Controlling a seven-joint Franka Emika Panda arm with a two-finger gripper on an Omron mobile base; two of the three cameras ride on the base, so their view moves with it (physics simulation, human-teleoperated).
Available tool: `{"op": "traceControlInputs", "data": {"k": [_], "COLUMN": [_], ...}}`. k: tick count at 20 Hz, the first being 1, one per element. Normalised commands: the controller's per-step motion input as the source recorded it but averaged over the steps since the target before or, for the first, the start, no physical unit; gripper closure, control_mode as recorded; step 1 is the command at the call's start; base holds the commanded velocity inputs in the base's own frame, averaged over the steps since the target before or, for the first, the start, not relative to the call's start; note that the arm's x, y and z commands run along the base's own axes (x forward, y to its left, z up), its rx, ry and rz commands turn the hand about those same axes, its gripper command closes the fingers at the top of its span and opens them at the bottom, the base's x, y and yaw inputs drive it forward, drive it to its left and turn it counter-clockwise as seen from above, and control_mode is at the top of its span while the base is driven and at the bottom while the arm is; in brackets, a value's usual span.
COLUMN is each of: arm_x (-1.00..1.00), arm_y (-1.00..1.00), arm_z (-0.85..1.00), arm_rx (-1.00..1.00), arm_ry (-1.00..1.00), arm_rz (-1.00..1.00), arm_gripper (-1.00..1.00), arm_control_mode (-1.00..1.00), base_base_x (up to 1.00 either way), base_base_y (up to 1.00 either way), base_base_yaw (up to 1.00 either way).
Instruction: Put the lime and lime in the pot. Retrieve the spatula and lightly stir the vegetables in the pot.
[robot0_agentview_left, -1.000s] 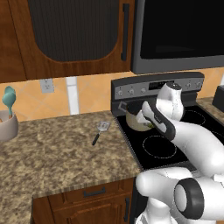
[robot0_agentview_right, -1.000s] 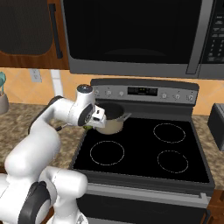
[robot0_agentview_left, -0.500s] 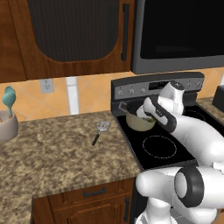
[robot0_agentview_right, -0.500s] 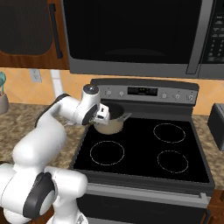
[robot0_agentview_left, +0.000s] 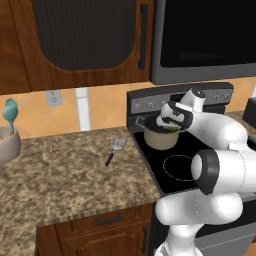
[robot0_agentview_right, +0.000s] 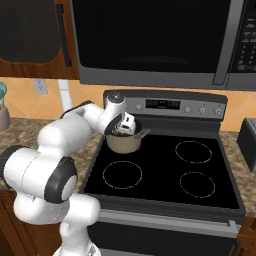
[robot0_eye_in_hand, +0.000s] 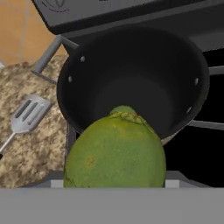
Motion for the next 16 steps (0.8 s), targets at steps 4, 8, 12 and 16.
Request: {"op": "traceControlInputs", "data": {"k": [4, 8, 12, 16], "arm_x": [0.61, 0.44, 0.25, 0.18], "arm_y": [0.0, 0.0, 0.0, 0.0], "arm_z": [-0.03, -0.29, -0.42, -0.39], "arm_rx": [0.0, 0.0, 0.0, 0.0], "arm_ry": [0.04, 0.04, 0.0, 0.0], "arm_rz": [-0.01, -0.02, -0.01, -0.02], "arm_gripper": [1.0, 1.0, 1.0, 1.0], "arm_control_mode": [-1.0, -1.0, -1.0, -1.0], "base_base_x": [0.0, 0.0, 0.0, 0.0], "base_base_y": [0.0, 0.0, 0.0, 0.0], "base_base_yaw": [0.0, 0.0, 0.0, 0.0]}}
